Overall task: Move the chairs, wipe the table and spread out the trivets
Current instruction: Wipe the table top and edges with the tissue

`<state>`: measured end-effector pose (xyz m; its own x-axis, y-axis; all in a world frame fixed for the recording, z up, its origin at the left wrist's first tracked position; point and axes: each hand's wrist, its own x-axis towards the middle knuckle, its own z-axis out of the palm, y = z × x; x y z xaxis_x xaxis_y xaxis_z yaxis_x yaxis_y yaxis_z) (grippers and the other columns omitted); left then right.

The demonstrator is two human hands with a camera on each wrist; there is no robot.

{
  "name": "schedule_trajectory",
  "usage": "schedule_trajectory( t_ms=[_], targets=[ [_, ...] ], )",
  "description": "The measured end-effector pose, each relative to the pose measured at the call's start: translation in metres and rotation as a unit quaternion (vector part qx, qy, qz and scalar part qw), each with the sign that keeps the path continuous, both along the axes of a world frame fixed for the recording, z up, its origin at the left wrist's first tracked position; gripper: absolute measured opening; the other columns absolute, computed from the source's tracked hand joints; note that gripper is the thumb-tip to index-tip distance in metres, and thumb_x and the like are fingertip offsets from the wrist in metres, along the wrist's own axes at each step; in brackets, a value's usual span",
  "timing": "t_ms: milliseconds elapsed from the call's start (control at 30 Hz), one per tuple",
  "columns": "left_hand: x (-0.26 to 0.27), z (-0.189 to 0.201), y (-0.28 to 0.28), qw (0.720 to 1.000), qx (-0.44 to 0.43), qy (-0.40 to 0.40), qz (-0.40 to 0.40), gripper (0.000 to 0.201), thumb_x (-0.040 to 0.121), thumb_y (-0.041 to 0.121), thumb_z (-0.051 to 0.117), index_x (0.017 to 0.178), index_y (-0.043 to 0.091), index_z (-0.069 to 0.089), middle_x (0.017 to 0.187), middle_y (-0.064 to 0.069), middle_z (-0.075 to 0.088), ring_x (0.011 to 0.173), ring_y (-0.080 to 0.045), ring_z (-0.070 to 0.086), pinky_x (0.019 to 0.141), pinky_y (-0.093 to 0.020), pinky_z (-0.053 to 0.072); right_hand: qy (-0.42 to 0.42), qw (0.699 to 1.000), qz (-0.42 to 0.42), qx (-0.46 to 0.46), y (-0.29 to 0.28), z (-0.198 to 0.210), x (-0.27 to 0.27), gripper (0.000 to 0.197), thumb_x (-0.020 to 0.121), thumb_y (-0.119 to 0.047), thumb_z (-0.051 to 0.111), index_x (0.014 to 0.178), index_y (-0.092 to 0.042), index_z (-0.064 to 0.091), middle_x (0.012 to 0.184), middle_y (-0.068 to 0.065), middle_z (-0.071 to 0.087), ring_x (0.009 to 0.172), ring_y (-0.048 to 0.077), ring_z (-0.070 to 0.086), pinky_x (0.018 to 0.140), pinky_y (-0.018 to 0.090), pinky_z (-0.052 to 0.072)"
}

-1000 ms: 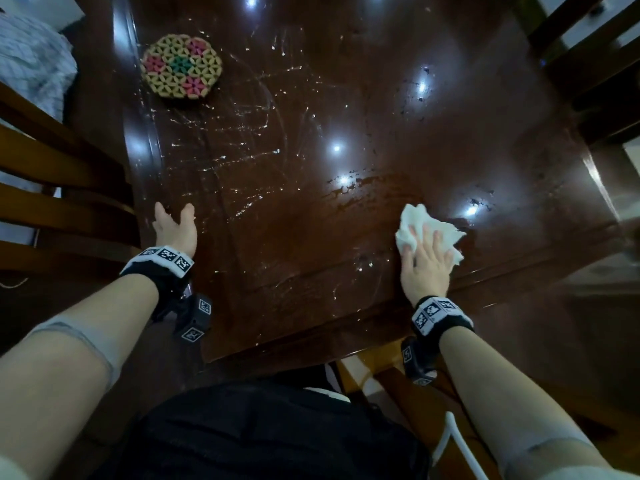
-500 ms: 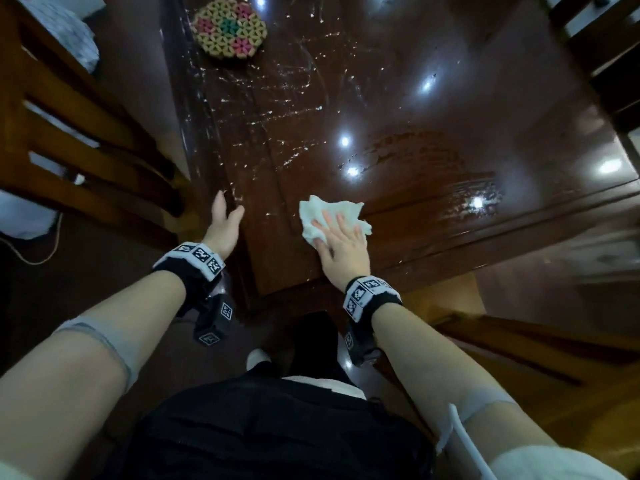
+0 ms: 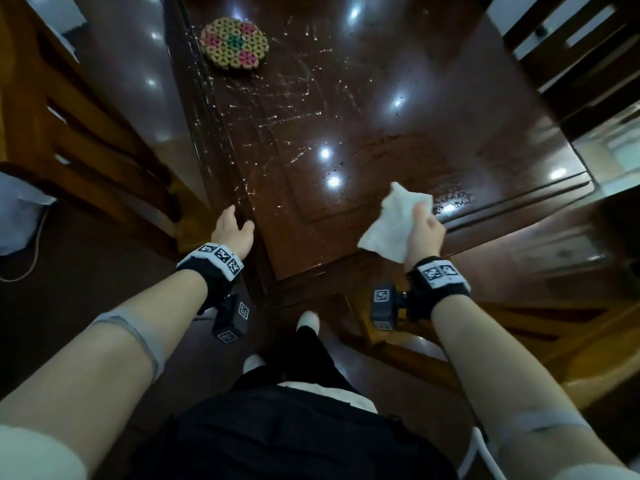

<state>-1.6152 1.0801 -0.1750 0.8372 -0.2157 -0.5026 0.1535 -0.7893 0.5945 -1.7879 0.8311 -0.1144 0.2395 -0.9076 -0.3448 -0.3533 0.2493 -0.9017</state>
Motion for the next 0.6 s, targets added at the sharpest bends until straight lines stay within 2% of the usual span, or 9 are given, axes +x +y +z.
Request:
schedule_trajectory(
  t_ms=[100, 133, 200, 267, 333, 400, 433, 533, 600],
  targets=[
    [0.005, 0.001, -0.01, 0.998, 0.048, 0.0, 0.029, 0.066, 0.096, 0.038, 0.045, 0.153, 0.018, 0.016, 0.161, -0.004, 0.012, 0.146, -0.028, 0.014, 0.119, -0.042, 0.014, 0.052, 0.997, -0.046, -0.045, -0.039, 0.004, -0.019, 0.038, 0.096, -0.041, 0.045, 0.073, -0.015, 0.062, 0.071, 0.0, 0.056, 0.075, 0.023, 0.056, 0.068, 0.03, 0.04],
    [0.007, 0.001, -0.013, 0.998, 0.053, 0.007, 0.043, 0.068, 0.096, 0.041, 0.045, 0.153, 0.02, 0.015, 0.161, -0.003, 0.009, 0.146, -0.028, 0.013, 0.119, -0.043, 0.013, 0.07, 0.995, -0.043, -0.055, -0.049, 0.005, -0.023, 0.044, 0.096, -0.046, 0.041, 0.088, -0.012, 0.067, 0.083, 0.004, 0.063, 0.087, 0.026, 0.061, 0.073, 0.03, 0.044],
    [0.011, -0.003, -0.018, 0.996, 0.053, 0.017, 0.068, 0.07, 0.096, 0.046, 0.042, 0.154, 0.021, 0.013, 0.161, -0.003, 0.006, 0.146, -0.029, 0.014, 0.118, -0.045, 0.014, 0.124, 0.99, -0.006, -0.071, -0.068, 0.003, -0.029, 0.057, 0.095, -0.055, 0.032, 0.119, -0.014, 0.064, 0.114, 0.01, 0.064, 0.111, 0.029, 0.058, 0.09, 0.036, 0.046],
    [0.014, -0.008, -0.021, 0.994, 0.042, 0.018, 0.095, 0.071, 0.096, 0.05, 0.039, 0.154, 0.02, 0.011, 0.16, -0.002, 0.006, 0.142, -0.031, 0.022, 0.116, -0.045, 0.019, 0.228, 0.967, 0.08, -0.087, -0.084, -0.01, -0.03, 0.059, 0.097, -0.055, 0.028, 0.136, -0.016, 0.052, 0.136, 0.015, 0.052, 0.125, 0.033, 0.048, 0.103, 0.042, 0.036],
    [0.015, -0.013, -0.025, 0.992, 0.038, 0.011, 0.122, 0.07, 0.097, 0.051, 0.034, 0.154, 0.02, 0.009, 0.159, -0.001, 0.005, 0.139, -0.032, 0.029, 0.114, -0.045, 0.022, 0.32, 0.926, 0.18, -0.088, -0.098, -0.028, -0.028, 0.065, 0.093, -0.06, 0.031, 0.148, -0.025, 0.034, 0.154, 0.015, 0.028, 0.138, 0.038, 0.031, 0.111, 0.047, 0.025],
    [0.015, -0.017, -0.029, 0.988, 0.047, -0.005, 0.144, 0.067, 0.098, 0.048, 0.031, 0.154, 0.018, 0.009, 0.159, -0.001, 0.006, 0.137, -0.033, 0.032, 0.114, -0.044, 0.022, 0.381, 0.887, 0.249, -0.073, -0.105, -0.042, -0.026, 0.07, 0.092, -0.064, 0.037, 0.152, -0.035, 0.016, 0.162, 0.01, -0.004, 0.146, 0.039, 0.006, 0.117, 0.053, 0.012],
    [0.014, -0.019, -0.032, 0.987, 0.052, -0.011, 0.153, 0.065, 0.099, 0.046, 0.031, 0.154, 0.017, 0.01, 0.159, -0.002, 0.007, 0.137, -0.033, 0.032, 0.114, -0.044, 0.022, 0.391, 0.88, 0.261, -0.067, -0.107, -0.049, -0.025, 0.072, 0.092, -0.063, 0.04, 0.153, -0.036, 0.013, 0.161, 0.01, -0.012, 0.146, 0.039, -0.002, 0.117, 0.054, 0.009],
    [0.011, -0.024, -0.035, 0.985, 0.06, -0.021, 0.159, 0.061, 0.1, 0.041, 0.031, 0.154, 0.016, 0.014, 0.16, -0.002, 0.007, 0.14, -0.032, 0.027, 0.116, -0.042, 0.018, 0.406, 0.871, 0.266, -0.079, -0.098, -0.055, -0.019, 0.064, 0.097, -0.053, 0.037, 0.152, -0.03, 0.014, 0.159, 0.014, -0.016, 0.145, 0.041, -0.011, 0.116, 0.057, 0.014],
    [0.009, -0.025, -0.034, 0.986, 0.057, -0.025, 0.153, 0.06, 0.1, 0.039, 0.032, 0.153, 0.016, 0.016, 0.16, -0.003, 0.007, 0.142, -0.03, 0.023, 0.116, -0.041, 0.016, 0.424, 0.863, 0.26, -0.095, -0.088, -0.059, -0.015, 0.054, 0.1, -0.044, 0.018, 0.15, -0.024, 0.021, 0.159, 0.02, -0.009, 0.143, 0.046, -0.01, 0.114, 0.059, 0.018]
  ],
)
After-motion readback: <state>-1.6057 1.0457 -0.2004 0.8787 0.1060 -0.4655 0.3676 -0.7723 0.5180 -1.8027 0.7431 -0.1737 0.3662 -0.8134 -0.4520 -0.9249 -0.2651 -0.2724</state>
